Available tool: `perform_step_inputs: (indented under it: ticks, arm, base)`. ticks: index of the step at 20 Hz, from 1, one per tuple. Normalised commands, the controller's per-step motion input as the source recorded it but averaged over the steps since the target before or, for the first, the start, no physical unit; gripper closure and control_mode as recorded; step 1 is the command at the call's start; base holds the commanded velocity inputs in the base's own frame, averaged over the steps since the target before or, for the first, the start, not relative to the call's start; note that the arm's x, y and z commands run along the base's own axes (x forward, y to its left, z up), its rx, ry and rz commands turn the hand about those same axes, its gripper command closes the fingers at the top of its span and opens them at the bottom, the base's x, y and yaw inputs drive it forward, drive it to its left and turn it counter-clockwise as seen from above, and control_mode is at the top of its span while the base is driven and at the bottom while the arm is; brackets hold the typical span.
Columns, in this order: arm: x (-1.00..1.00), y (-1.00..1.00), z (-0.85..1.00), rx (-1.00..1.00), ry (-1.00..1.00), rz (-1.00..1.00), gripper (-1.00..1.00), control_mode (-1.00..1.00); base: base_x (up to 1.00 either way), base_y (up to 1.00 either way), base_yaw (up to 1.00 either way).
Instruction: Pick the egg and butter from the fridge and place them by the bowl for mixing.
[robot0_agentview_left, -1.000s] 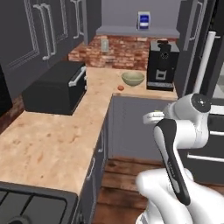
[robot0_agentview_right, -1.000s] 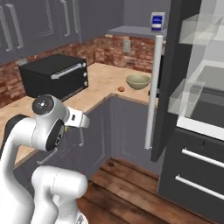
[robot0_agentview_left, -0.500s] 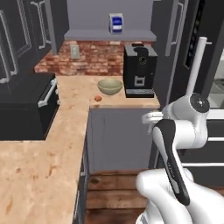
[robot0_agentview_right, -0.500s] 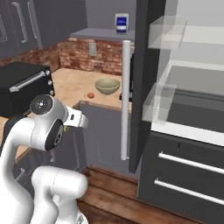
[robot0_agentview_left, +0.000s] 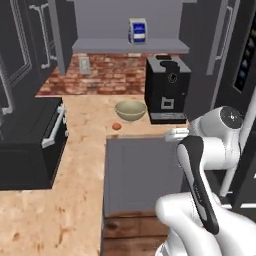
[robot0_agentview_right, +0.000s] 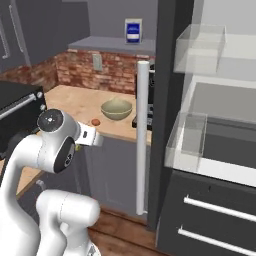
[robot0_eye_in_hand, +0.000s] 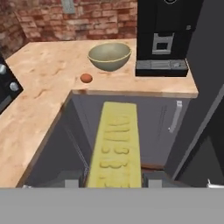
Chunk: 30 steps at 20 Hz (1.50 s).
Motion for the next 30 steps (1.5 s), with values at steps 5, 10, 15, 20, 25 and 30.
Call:
perform_step_inputs:
  ticks: [5,10,15,20,25,30]
  arm:
    - [0.0,0.0,0.0,0.0,0.0,0.0,1.0,1.0]
    - [0.0,0.0,0.0,0.0,0.0,0.0,1.0,1.0]
    - [0.0,0.0,0.0,0.0,0.0,0.0,1.0,1.0]
    - [0.0,0.0,0.0,0.0,0.0,0.0,1.0,1.0]
    - [0.0,0.0,0.0,0.0,0.0,0.0,1.0,1.0]
    - [0.0,0.0,0.0,0.0,0.0,0.0,1.0,1.0]
  base:
    - [0.82,0.19,0.0]
    - [0.9,0.06,0.0]
    - [0.73,0.16,0.02]
    - [0.53,0.16,0.04]
    - [0.17,0.05,0.0]
    - [0.0,0.0,0.0]
